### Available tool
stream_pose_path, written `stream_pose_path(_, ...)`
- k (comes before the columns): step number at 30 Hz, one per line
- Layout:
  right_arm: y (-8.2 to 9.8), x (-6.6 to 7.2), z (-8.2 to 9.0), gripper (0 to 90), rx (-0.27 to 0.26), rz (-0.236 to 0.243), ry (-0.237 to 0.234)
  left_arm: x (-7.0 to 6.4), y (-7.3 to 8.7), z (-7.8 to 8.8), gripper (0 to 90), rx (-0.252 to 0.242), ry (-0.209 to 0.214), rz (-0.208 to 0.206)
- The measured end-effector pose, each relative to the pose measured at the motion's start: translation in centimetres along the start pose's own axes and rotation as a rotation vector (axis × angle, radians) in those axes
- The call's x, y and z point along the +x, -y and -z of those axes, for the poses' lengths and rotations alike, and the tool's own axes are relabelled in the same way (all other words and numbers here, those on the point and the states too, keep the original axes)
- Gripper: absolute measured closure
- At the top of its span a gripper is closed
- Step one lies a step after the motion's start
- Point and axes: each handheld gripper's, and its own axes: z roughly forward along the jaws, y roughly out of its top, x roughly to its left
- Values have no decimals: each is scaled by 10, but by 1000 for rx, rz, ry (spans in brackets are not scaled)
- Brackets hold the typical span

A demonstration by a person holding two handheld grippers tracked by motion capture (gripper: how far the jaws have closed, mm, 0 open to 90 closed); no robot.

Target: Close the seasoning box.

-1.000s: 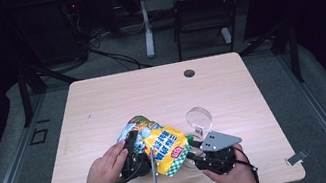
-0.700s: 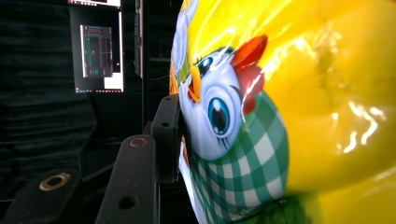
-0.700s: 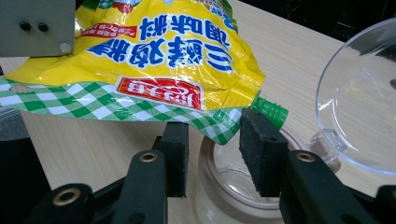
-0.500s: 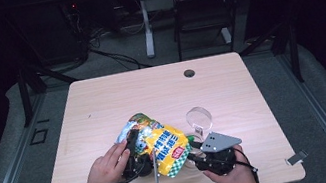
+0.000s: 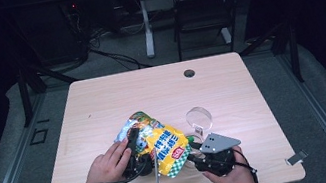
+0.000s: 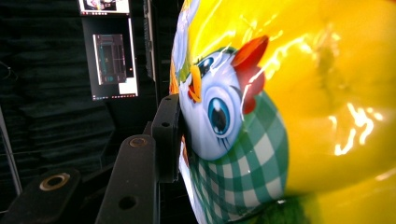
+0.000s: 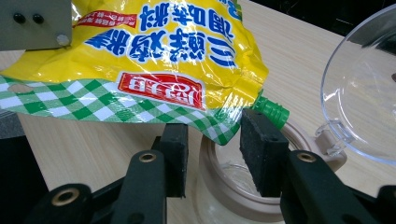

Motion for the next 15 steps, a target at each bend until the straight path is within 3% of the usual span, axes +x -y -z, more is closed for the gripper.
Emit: stream_pose_path(15, 5, 1, -5, 626, 19, -6, -2, 0, -1, -2, 607, 2, -3, -54)
